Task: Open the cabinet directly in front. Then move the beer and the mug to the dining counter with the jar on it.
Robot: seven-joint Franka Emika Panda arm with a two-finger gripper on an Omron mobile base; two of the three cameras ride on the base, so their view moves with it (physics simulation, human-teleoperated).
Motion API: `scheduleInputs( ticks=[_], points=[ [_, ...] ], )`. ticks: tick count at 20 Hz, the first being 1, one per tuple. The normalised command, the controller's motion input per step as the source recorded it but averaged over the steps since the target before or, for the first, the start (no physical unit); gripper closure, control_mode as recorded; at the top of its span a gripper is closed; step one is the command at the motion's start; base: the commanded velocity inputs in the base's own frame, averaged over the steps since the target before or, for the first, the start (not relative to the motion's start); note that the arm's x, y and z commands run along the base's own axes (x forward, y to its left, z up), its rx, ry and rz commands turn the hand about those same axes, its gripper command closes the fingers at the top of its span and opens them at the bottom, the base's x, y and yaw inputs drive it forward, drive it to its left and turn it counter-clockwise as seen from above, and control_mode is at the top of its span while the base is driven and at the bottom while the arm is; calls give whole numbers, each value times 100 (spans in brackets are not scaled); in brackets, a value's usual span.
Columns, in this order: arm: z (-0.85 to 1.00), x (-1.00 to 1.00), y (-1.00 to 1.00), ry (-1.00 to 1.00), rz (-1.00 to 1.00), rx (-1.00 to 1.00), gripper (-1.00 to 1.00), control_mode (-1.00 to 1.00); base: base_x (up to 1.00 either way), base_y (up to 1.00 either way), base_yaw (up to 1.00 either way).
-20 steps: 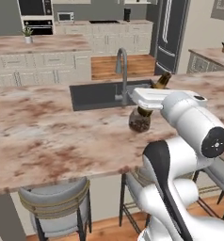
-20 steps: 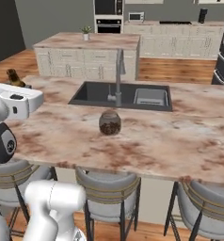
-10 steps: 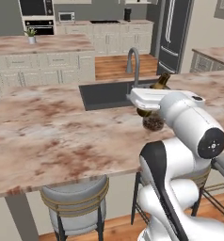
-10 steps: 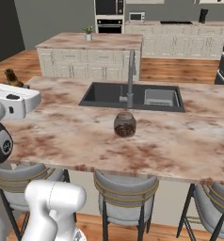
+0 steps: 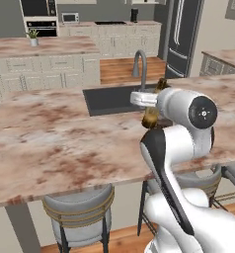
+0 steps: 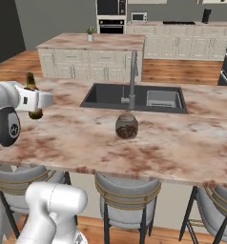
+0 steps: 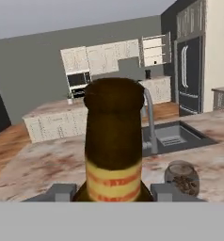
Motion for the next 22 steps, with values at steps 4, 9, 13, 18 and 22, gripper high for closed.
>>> scheduleInputs(
  ticks=[4, 9, 13, 18, 22],
  points=[
    [-54, 38, 0, 65, -6, -6, 100, -100, 0, 0, 0],
    [-25, 14, 0, 12, -2, -8, 100, -100, 0, 0, 0],
    [-22, 26, 8, -7, 0, -7, 100, -100, 0, 0, 0],
    [-83, 18, -1, 11, 2, -21, 100, -100, 0, 0, 0],
    [-79, 22, -10, 6, 6, -16, 100, -100, 0, 0, 0]
  ],
)
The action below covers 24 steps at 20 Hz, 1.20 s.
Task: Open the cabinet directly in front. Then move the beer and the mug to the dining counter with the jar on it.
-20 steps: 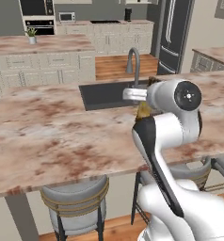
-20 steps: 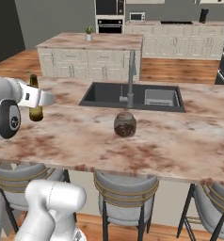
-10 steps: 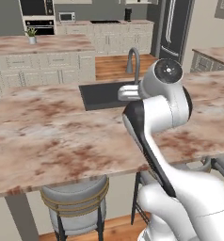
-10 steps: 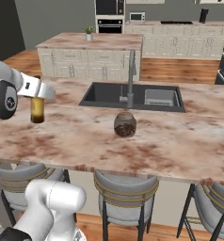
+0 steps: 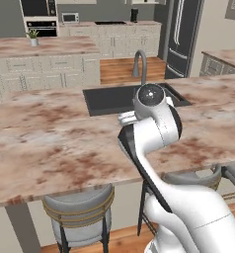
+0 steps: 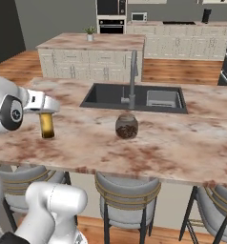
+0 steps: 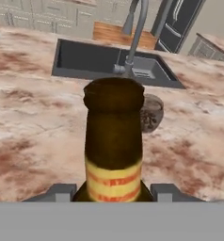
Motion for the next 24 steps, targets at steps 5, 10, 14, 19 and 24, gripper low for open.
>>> scheduleInputs(
  ticks=[5, 10, 14, 19, 24],
  points=[
    [-33, 52, -29, -2, 9, 2, 100, -100, 0, 0, 0],
    [-25, 64, -35, -8, 10, 13, 100, -100, 0, 0, 0],
    [-38, 53, -2, -14, 10, 6, 100, -100, 0, 0, 0],
    [-35, 9, 0, -17, 7, 0, 100, -100, 0, 0, 0],
    [-10, 0, 0, -6, 2, 0, 100, -100, 0, 0, 0]
  ],
)
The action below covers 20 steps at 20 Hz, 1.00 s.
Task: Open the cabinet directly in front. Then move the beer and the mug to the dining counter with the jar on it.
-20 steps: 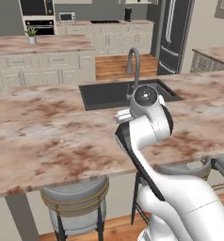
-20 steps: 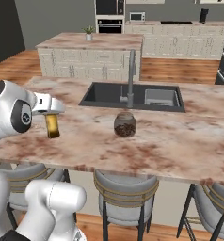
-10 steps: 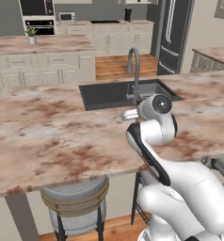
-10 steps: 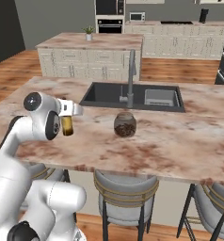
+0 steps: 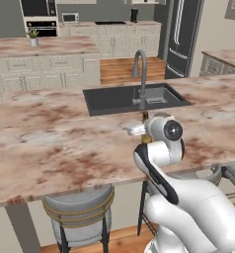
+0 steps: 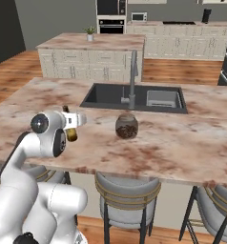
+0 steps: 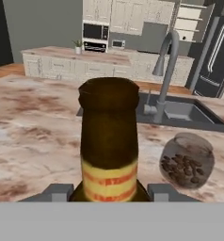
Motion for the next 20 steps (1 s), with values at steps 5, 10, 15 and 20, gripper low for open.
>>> scheduleInputs(
  ticks=[5, 10, 15, 20],
  points=[
    [-14, 0, -3, -2, 0, 21, 100, -100, 0, 0, 0],
    [-14, 0, 0, 0, 0, 16, 100, -100, 0, 0, 0],
    [-7, 5, 1, -2, 0, -2, 100, -100, 0, 0, 0],
    [-27, 36, 5, -6, -1, -9, 100, -100, 0, 0, 0]
  ],
)
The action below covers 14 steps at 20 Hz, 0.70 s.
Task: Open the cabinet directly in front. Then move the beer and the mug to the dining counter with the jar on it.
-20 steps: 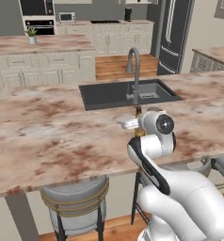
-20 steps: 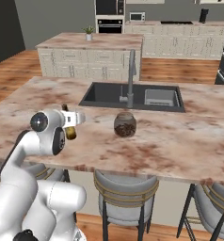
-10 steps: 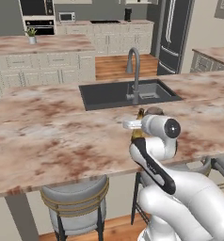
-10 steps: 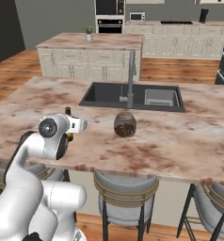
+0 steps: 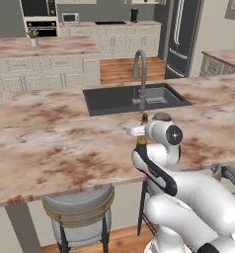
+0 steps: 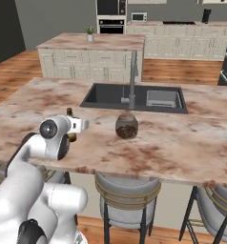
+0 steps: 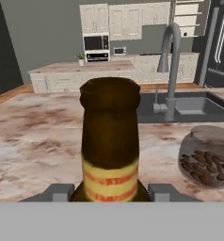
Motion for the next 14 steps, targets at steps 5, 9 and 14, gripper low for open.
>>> scheduleInputs(
  ticks=[5, 9, 14],
  points=[
    [-29, 52, 0, 0, -4, -6, 100, -100, 0, 0, 0],
    [-18, 54, 0, 1, -2, -1, 100, -100, 0, 0, 0],
    [0, 2, 0, 0, 0, 0, 100, -100, 0, 0, 0]
  ],
)
